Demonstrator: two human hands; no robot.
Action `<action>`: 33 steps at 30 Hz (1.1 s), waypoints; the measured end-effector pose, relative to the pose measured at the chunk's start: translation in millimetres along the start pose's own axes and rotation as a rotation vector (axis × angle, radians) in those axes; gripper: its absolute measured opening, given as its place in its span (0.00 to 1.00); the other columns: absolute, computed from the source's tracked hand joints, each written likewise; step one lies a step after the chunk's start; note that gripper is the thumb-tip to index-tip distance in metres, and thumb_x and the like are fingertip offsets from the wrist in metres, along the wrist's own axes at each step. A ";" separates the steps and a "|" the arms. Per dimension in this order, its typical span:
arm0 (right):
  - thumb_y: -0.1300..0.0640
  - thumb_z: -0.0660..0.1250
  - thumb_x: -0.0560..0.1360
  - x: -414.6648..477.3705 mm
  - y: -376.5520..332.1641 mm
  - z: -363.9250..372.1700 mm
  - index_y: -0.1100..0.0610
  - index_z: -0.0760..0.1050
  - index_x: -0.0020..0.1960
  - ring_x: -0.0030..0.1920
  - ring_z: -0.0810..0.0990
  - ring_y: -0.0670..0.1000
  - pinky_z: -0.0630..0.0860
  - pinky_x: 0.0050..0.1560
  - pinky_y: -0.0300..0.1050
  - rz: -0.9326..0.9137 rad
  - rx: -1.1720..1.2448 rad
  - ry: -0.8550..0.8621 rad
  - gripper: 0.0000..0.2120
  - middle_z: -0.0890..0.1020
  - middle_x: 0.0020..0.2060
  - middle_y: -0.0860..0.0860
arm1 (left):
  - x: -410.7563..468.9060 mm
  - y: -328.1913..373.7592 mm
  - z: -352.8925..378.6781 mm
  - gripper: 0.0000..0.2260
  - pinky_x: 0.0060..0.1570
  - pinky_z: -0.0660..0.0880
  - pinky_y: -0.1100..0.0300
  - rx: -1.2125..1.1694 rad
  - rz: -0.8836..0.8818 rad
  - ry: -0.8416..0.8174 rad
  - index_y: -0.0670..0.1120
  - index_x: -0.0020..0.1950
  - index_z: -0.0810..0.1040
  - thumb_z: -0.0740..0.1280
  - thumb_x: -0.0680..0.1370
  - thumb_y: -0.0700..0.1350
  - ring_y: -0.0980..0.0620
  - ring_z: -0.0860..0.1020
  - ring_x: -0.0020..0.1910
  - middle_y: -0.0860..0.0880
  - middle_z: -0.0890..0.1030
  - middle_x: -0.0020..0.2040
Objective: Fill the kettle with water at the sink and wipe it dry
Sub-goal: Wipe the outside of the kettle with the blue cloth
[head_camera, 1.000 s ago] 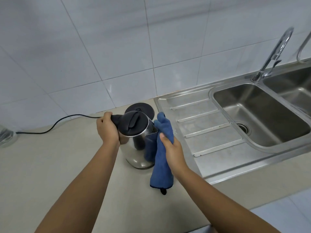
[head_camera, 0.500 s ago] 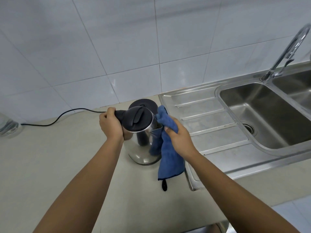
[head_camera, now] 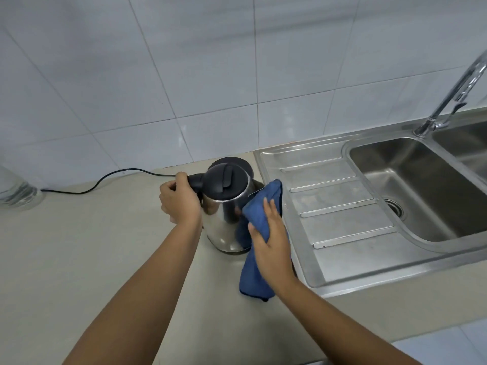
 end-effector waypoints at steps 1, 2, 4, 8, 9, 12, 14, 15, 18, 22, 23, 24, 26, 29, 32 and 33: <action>0.55 0.64 0.83 11.9 -0.1 -4.5 0.38 0.57 0.78 0.79 0.56 0.40 0.55 0.80 0.42 0.016 0.047 0.032 0.28 0.59 0.78 0.37 | -1.2 -0.4 -1.3 0.14 0.57 0.71 0.42 0.080 0.025 -0.025 0.52 0.38 0.71 0.57 0.67 0.62 0.44 0.75 0.54 0.54 0.78 0.41; 0.53 0.64 0.83 23.7 1.1 -7.9 0.44 0.59 0.80 0.79 0.59 0.42 0.57 0.81 0.45 0.041 0.097 0.058 0.28 0.61 0.78 0.40 | -1.8 0.1 -4.0 0.16 0.58 0.69 0.43 0.180 0.075 -0.053 0.52 0.39 0.72 0.56 0.69 0.64 0.45 0.75 0.53 0.54 0.77 0.41; 0.45 0.65 0.81 38.2 6.1 -9.3 0.50 0.61 0.81 0.77 0.67 0.45 0.63 0.79 0.50 0.123 0.150 0.088 0.32 0.69 0.77 0.44 | -3.3 -0.6 -9.7 0.24 0.53 0.71 0.48 0.315 0.184 -0.130 0.48 0.39 0.75 0.55 0.72 0.67 0.44 0.76 0.49 0.51 0.78 0.39; 0.42 0.65 0.79 23.1 19.1 8.9 0.48 0.59 0.82 0.78 0.64 0.45 0.61 0.80 0.53 0.145 0.153 0.112 0.34 0.67 0.79 0.46 | -2.5 0.2 -22.2 0.31 0.38 0.69 0.53 0.322 0.262 -0.222 0.37 0.41 0.78 0.57 0.76 0.66 0.43 0.78 0.41 0.41 0.81 0.39; 0.46 0.65 0.81 14.0 20.3 14.2 0.43 0.55 0.82 0.80 0.59 0.45 0.57 0.81 0.53 0.109 0.115 0.109 0.33 0.61 0.81 0.44 | -1.7 0.5 -23.5 0.31 0.38 0.69 0.54 0.329 0.266 -0.240 0.37 0.40 0.79 0.57 0.76 0.65 0.44 0.77 0.39 0.42 0.81 0.38; 0.47 0.62 0.82 -8.8 21.5 27.0 0.28 0.38 0.77 0.82 0.45 0.46 0.47 0.83 0.52 -0.076 -0.132 0.054 0.38 0.43 0.80 0.33 | 0.7 0.6 -24.6 0.29 0.37 0.70 0.55 0.336 0.276 -0.285 0.39 0.37 0.79 0.58 0.77 0.64 0.49 0.76 0.34 0.45 0.81 0.33; 0.48 0.62 0.78 -18.0 17.0 34.0 0.30 0.33 0.78 0.82 0.46 0.53 0.50 0.80 0.58 -0.286 -0.460 0.063 0.44 0.41 0.82 0.38 | 2.8 0.9 -24.6 0.29 0.39 0.70 0.54 0.314 0.276 -0.295 0.38 0.36 0.79 0.58 0.77 0.64 0.48 0.76 0.33 0.44 0.81 0.33; 0.50 0.63 0.76 -20.0 12.5 39.2 0.34 0.36 0.81 0.80 0.50 0.59 0.54 0.79 0.61 -0.427 -0.607 0.071 0.45 0.45 0.83 0.45 | 2.6 1.3 -24.6 0.30 0.39 0.70 0.54 0.301 0.276 -0.299 0.37 0.37 0.79 0.59 0.78 0.63 0.48 0.76 0.33 0.43 0.81 0.33; 0.54 0.73 0.70 -19.2 -2.6 53.9 0.44 0.55 0.81 0.75 0.57 0.66 0.48 0.78 0.65 -0.712 -0.830 0.045 0.45 0.57 0.79 0.53 | 0.9 0.9 -23.2 0.30 0.40 0.72 0.53 0.277 0.284 -0.310 0.35 0.38 0.79 0.59 0.78 0.62 0.46 0.76 0.34 0.39 0.82 0.35; 0.61 0.63 0.70 -33.9 36.6 48.4 0.48 0.64 0.78 0.73 0.63 0.63 0.41 0.79 0.62 -0.863 -1.094 -0.104 0.36 0.64 0.78 0.50 | 0.6 0.0 -23.4 0.28 0.38 0.70 0.55 0.269 0.274 -0.334 0.35 0.40 0.79 0.59 0.79 0.61 0.47 0.76 0.35 0.38 0.82 0.36; 0.62 0.61 0.70 -38.1 51.9 40.4 0.49 0.68 0.76 0.72 0.65 0.63 0.40 0.80 0.61 -0.864 -1.140 -0.134 0.34 0.68 0.76 0.50 | -0.1 0.2 -23.0 0.28 0.37 0.69 0.56 0.270 0.272 -0.335 0.36 0.40 0.79 0.59 0.79 0.60 0.48 0.76 0.34 0.38 0.81 0.36; 0.62 0.61 0.69 -41.2 63.7 30.6 0.50 0.72 0.74 0.70 0.67 0.62 0.40 0.80 0.60 -0.843 -1.158 -0.147 0.33 0.73 0.74 0.50 | -0.2 0.2 -22.6 0.27 0.36 0.68 0.56 0.273 0.272 -0.332 0.36 0.39 0.79 0.59 0.79 0.59 0.49 0.76 0.33 0.38 0.81 0.36; 0.63 0.66 0.65 -41.8 70.2 11.4 0.50 0.75 0.71 0.70 0.68 0.62 0.43 0.80 0.57 -0.735 -1.128 -0.147 0.34 0.77 0.71 0.49 | -0.9 0.5 -23.4 0.25 0.37 0.69 0.57 0.266 0.280 -0.319 0.38 0.37 0.78 0.58 0.80 0.58 0.50 0.76 0.33 0.40 0.80 0.35; 0.61 0.71 0.64 -27.2 66.1 -6.3 0.47 0.69 0.73 0.70 0.70 0.62 0.56 0.75 0.57 -0.490 -1.022 -0.101 0.38 0.75 0.73 0.51 | -0.9 1.6 -23.3 0.27 0.39 0.69 0.55 0.239 0.290 -0.301 0.34 0.39 0.77 0.58 0.80 0.57 0.51 0.76 0.32 0.39 0.79 0.35; 0.64 0.68 0.76 5.9 52.7 -30.0 0.45 0.63 0.80 0.75 0.67 0.61 0.66 0.75 0.59 -0.158 -0.774 -0.005 0.36 0.63 0.81 0.50 | -0.9 0.1 -22.7 0.27 0.39 0.69 0.56 0.242 0.293 -0.305 0.33 0.42 0.78 0.58 0.80 0.57 0.52 0.77 0.32 0.37 0.80 0.36; 0.64 0.65 0.79 17.2 48.2 -35.6 0.44 0.61 0.81 0.76 0.66 0.59 0.67 0.74 0.57 -0.091 -0.654 0.000 0.34 0.62 0.81 0.49 | -0.6 -0.3 -22.8 0.26 0.39 0.70 0.56 0.235 0.294 -0.303 0.33 0.42 0.79 0.58 0.80 0.57 0.50 0.78 0.33 0.37 0.80 0.36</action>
Point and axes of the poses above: each hand's wrist, its own x-axis towards the middle knuckle, its own z-axis out of the palm, y = z × x, the point moved 6 cm from there along x, towards the middle knuckle
